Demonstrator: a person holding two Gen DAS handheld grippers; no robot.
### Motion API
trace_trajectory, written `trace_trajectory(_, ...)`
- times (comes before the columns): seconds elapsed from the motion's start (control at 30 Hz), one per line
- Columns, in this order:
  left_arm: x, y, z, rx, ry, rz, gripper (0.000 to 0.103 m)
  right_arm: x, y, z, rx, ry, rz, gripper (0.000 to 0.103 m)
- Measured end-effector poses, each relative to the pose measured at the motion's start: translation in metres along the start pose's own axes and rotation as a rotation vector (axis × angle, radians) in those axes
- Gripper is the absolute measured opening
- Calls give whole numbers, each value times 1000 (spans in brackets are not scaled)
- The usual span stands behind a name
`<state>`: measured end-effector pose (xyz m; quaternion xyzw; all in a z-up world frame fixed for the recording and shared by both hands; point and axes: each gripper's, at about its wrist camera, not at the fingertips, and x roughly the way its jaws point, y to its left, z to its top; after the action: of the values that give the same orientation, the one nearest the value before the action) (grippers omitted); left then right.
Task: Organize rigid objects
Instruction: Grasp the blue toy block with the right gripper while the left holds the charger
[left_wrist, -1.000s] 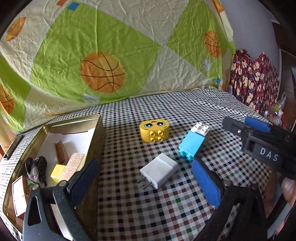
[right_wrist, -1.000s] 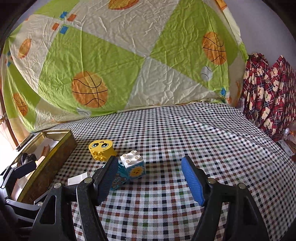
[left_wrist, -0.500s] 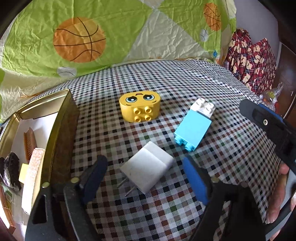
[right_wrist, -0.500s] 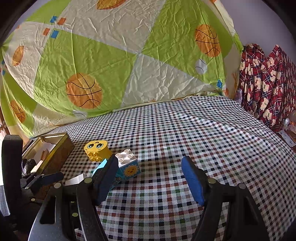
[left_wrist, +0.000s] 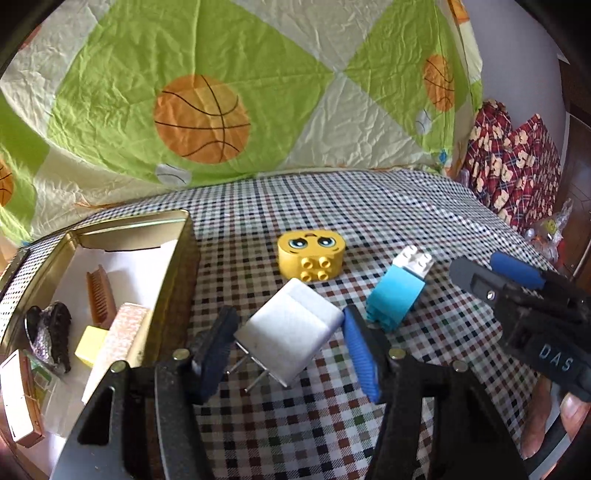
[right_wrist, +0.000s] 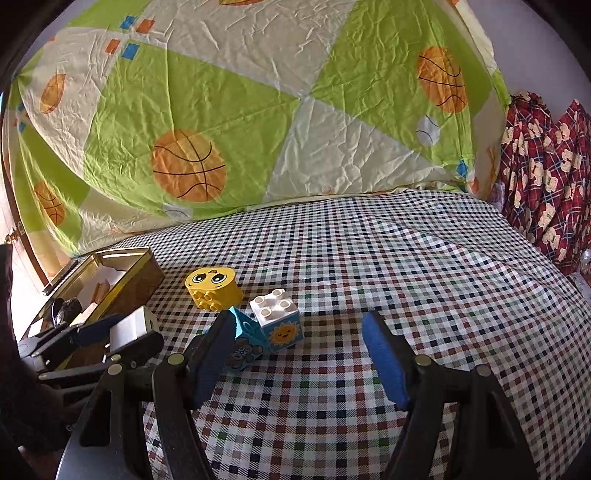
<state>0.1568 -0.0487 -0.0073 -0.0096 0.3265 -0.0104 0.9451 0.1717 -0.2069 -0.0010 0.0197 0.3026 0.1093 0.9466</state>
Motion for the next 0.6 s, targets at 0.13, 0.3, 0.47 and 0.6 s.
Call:
trace_trajectory(0.13, -11, 9, 0, -46, -72, 34, 59, 8, 11, 0, -46, 34, 14, 73)
trace_trajectory(0.3, -18, 20, 0, -91, -112, 44, 59, 20, 27, -1, -110, 86, 41, 73)
trace_trajectory(0.47, -18, 22, 0, -109, -106, 32, 59, 28, 42, -1, -161, 108, 45, 73)
trace_trajectory(0.6, -20, 22, -2, -107, -113, 29, 59, 36, 49, -2, -200, 147, 38, 73)
